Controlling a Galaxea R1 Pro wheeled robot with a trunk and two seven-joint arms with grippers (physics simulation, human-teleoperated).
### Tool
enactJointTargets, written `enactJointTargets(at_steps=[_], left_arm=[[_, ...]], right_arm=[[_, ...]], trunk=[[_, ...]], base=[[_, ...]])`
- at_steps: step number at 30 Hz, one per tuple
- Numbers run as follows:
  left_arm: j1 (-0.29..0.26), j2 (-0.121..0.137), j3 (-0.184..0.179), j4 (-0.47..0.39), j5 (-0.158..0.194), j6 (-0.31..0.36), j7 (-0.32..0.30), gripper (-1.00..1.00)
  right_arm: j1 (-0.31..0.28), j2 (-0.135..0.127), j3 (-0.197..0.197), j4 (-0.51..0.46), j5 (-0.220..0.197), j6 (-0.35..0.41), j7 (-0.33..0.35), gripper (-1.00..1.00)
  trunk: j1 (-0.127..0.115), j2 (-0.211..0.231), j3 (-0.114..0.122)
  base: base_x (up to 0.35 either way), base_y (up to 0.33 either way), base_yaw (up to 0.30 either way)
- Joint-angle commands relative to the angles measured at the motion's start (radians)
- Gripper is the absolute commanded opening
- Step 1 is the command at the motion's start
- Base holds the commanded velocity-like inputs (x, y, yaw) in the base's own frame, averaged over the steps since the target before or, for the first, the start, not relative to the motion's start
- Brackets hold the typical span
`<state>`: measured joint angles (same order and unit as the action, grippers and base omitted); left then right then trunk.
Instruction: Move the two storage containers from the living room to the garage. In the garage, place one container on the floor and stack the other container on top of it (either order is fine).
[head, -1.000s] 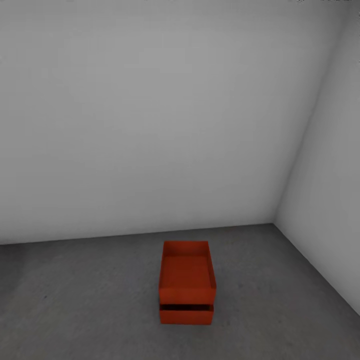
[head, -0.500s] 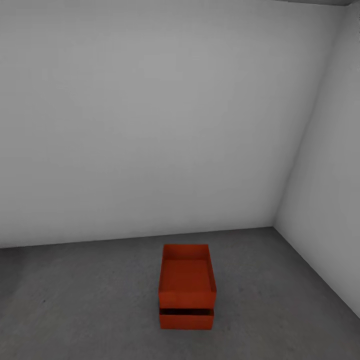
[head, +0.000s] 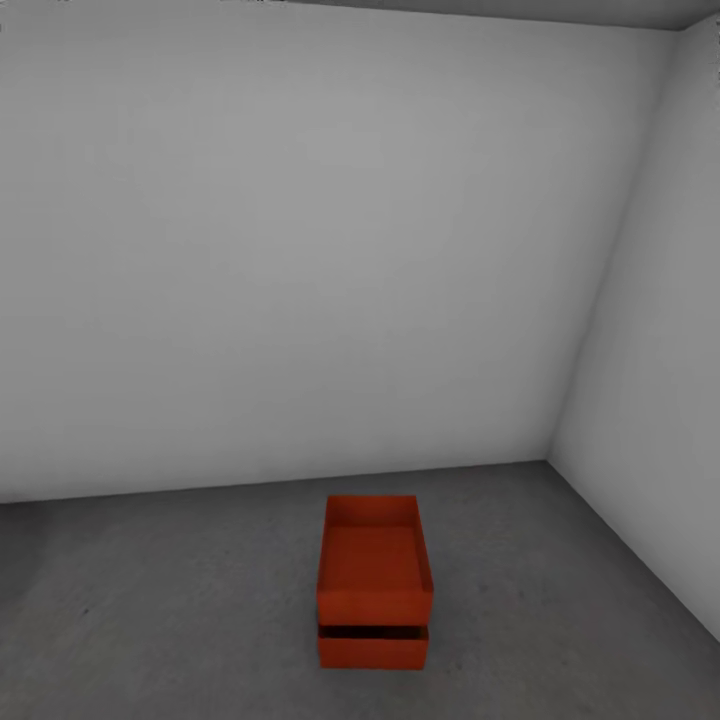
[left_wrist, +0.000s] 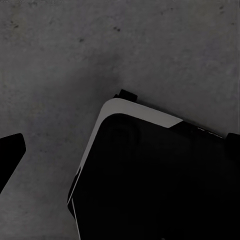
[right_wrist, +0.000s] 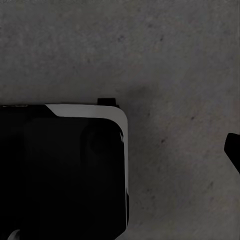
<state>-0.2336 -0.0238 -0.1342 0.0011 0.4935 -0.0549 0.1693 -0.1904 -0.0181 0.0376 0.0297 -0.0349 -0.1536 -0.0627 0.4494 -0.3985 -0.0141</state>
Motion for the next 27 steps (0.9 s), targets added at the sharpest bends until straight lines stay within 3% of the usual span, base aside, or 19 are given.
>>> enactJointTargets(at_steps=[1, 27], left_arm=[[0.000, 0.000, -0.008, 0.000, 0.008, -0.004, 0.003, 1.00], [0.000, 0.000, -0.007, 0.000, 0.008, -0.005, 0.002, 1.00]], right_arm=[[-0.001, 0.000, 0.004, 0.003, -0.004, -0.006, -0.002, 1.00], [-0.001, 0.006, 0.013, 0.002, 0.004, 0.002, -0.007, 1.00]], trunk=[[0.001, -0.002, 0.000], [0.001, -0.002, 0.011]], base=[[0.000, 0.000, 0.000], [0.000, 0.000, 0.000]])
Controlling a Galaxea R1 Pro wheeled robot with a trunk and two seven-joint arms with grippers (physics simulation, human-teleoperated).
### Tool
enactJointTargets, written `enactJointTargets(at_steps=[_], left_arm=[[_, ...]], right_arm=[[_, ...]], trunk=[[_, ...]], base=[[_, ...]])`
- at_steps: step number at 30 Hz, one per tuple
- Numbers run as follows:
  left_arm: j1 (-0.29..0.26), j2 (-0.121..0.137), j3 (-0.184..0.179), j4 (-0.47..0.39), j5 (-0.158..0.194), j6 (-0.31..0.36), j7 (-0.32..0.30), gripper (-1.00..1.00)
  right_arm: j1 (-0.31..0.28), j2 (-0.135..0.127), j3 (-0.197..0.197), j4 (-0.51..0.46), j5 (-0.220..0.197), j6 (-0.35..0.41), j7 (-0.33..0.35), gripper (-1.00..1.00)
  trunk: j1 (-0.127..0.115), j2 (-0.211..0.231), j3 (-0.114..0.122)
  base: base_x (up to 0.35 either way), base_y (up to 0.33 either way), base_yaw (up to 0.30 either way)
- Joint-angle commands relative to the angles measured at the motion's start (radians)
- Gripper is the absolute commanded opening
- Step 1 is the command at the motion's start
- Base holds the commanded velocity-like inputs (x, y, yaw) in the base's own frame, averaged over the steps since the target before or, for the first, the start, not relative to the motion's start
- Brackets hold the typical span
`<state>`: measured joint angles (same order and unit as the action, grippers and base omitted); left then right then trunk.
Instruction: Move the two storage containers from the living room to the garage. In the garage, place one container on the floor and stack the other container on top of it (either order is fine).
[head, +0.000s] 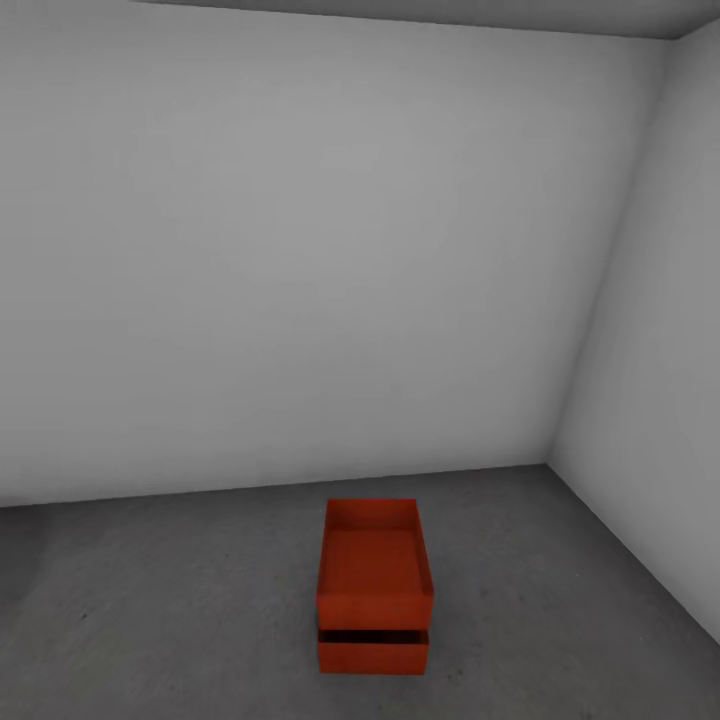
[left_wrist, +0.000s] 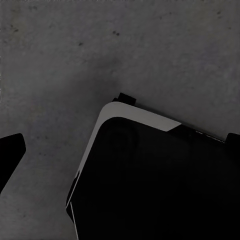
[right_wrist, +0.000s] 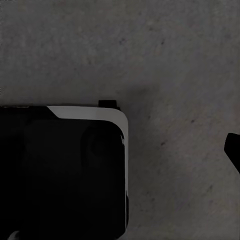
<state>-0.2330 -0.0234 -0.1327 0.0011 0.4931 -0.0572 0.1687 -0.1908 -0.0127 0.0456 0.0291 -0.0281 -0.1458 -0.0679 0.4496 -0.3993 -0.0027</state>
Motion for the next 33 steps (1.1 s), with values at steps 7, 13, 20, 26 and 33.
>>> enactJointTargets(at_steps=[7, 13, 20, 26, 33], left_arm=[[0.000, 0.000, -0.008, 0.000, 0.009, -0.003, 0.003, 1.00], [0.000, 0.002, -0.008, -0.001, 0.008, -0.003, 0.003, 1.00], [0.000, 0.001, -0.009, 0.000, 0.007, 0.010, 0.003, 1.00], [0.001, 0.000, -0.010, 0.000, 0.005, 0.015, 0.002, 1.00], [0.007, -0.002, -0.010, 0.000, 0.000, 0.017, 0.002, 1.00]], right_arm=[[-0.001, 0.003, 0.004, 0.003, -0.003, -0.007, -0.003, 1.00], [-0.001, 0.005, 0.004, 0.003, -0.004, -0.006, 0.004, 1.00], [-0.001, 0.004, 0.004, 0.003, -0.004, -0.009, 0.004, 1.00], [-0.001, 0.004, 0.004, 0.003, -0.004, -0.009, 0.004, 1.00], [-0.001, 0.003, 0.004, 0.003, -0.004, -0.009, 0.004, 1.00]], trunk=[[0.000, -0.001, 0.000], [0.000, -0.001, 0.003], [0.000, -0.001, 0.013], [0.000, -0.001, 0.022], [0.000, -0.001, 0.032]], base=[[0.000, 0.000, 0.000], [0.000, 0.000, 0.022], [0.000, 0.000, 0.069], [0.000, 0.000, 0.071], [0.000, 0.000, 0.070]])
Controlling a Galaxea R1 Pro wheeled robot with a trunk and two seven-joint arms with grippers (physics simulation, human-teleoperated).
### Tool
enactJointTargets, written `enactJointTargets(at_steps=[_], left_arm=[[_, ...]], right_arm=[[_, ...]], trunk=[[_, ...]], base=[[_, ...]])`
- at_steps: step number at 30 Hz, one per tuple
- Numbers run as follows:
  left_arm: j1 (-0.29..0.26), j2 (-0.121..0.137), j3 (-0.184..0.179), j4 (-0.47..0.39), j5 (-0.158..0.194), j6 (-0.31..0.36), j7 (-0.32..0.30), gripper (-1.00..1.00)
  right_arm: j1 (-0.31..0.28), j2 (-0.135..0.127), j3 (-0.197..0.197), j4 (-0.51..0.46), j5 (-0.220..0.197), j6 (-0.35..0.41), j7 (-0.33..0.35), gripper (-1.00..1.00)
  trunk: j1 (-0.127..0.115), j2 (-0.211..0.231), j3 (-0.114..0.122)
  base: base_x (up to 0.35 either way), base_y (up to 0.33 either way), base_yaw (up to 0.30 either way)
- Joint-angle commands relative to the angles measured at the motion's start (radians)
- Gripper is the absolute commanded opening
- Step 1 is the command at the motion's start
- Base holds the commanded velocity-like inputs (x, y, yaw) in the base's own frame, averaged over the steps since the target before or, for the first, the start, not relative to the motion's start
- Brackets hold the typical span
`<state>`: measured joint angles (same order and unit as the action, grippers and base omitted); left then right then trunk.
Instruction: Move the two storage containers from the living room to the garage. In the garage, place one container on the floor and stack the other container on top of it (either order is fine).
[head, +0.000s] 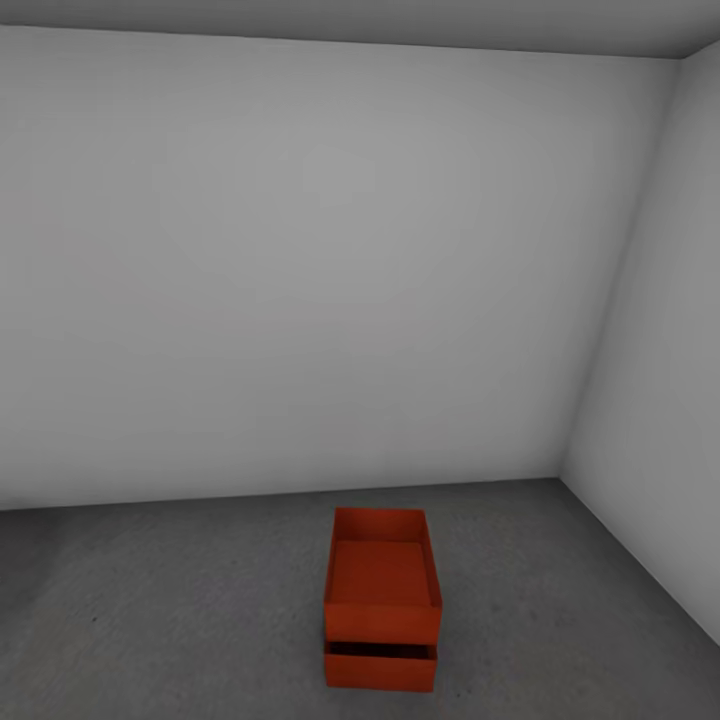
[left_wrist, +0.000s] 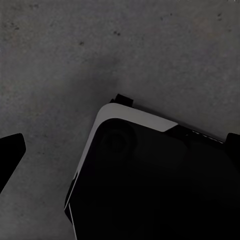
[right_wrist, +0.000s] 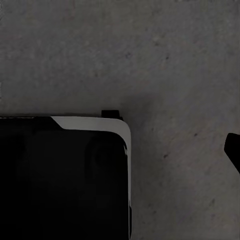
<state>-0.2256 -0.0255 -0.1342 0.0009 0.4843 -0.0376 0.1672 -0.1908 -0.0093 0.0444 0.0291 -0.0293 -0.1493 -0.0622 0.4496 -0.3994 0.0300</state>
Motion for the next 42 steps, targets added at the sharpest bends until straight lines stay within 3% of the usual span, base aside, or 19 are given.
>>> enactJointTargets(at_steps=[1, 27, 36, 42], left_arm=[[0.001, 0.000, -0.008, 0.001, 0.009, -0.003, 0.004, 1.00], [0.003, 0.023, -0.008, 0.000, 0.015, -0.008, 0.006, 1.00], [0.003, 0.028, -0.007, -0.001, 0.018, -0.015, 0.007, 1.00], [0.003, 0.029, -0.007, -0.001, 0.019, -0.018, 0.008, 1.00]], right_arm=[[-0.001, 0.000, 0.005, 0.003, -0.003, -0.006, -0.002, 1.00], [0.000, -0.007, 0.005, 0.005, -0.004, 0.008, -0.002, 1.00], [0.043, -0.016, 0.005, 0.005, -0.006, -0.004, -0.002, 1.00], [0.059, -0.035, 0.005, 0.005, -0.007, -0.008, -0.001, 1.00]], trunk=[[0.000, -0.001, 0.001], [0.000, -0.001, 0.040], [0.000, -0.001, 0.054], [0.000, -0.001, 0.062]], base=[[0.000, 0.000, 0.070], [0.000, 0.000, 0.070], [0.000, 0.000, 0.052], [0.000, 0.000, 0.007]])
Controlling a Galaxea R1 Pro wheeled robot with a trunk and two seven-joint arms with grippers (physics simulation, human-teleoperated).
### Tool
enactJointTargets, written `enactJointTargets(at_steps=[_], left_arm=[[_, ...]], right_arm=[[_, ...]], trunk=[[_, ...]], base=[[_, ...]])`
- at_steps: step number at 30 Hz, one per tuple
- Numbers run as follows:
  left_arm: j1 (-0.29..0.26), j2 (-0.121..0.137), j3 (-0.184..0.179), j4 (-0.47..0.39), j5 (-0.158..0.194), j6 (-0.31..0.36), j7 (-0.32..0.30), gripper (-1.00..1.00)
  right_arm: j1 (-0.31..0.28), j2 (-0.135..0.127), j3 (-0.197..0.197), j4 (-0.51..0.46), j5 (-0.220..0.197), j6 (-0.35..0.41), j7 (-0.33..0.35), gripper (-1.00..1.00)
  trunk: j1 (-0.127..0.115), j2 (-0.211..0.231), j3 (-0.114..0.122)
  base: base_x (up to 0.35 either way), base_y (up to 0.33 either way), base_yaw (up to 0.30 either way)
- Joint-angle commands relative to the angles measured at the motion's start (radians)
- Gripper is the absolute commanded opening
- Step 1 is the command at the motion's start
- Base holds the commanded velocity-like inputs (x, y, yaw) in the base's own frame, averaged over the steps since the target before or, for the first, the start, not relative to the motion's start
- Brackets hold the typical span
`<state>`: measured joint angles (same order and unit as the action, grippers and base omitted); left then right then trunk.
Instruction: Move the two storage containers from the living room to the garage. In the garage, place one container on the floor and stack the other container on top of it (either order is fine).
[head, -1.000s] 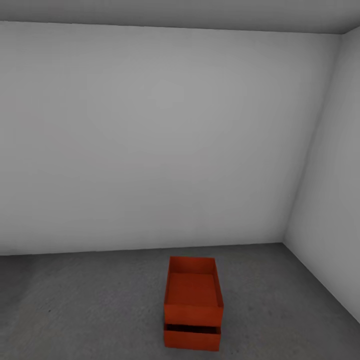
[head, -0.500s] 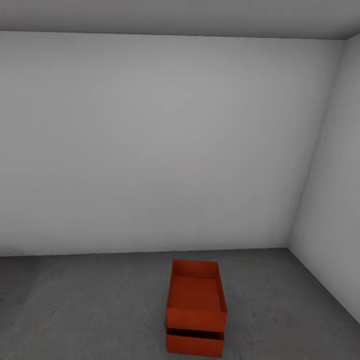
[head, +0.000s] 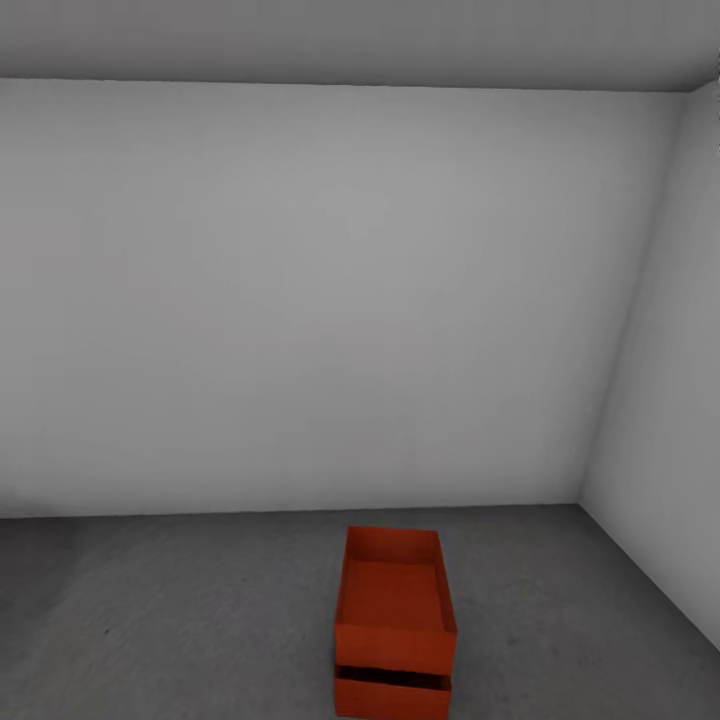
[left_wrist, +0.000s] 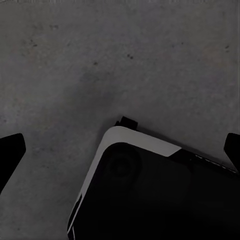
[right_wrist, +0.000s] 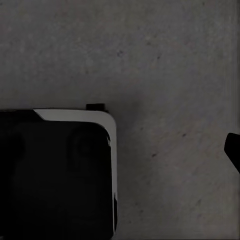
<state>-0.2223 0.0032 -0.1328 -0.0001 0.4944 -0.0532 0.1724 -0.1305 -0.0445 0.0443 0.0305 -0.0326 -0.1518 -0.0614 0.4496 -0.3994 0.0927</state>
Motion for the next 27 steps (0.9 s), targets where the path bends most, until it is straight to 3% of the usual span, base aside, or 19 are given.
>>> enactJointTargets(at_steps=[1, 27], left_arm=[[0.000, 0.000, -0.009, 0.000, 0.006, -0.003, 0.002, 1.00], [0.000, -0.004, -0.012, -0.005, -0.008, -0.017, 0.002, 1.00]], right_arm=[[0.001, 0.000, 0.005, 0.003, -0.002, -0.006, -0.002, 1.00], [0.002, 0.014, 0.006, 0.000, 0.008, -0.004, -0.006, 1.00]], trunk=[[0.000, -0.001, 0.001], [0.000, -0.001, 0.003]], base=[[0.000, 0.000, 0.000], [0.000, 0.000, 0.000]])
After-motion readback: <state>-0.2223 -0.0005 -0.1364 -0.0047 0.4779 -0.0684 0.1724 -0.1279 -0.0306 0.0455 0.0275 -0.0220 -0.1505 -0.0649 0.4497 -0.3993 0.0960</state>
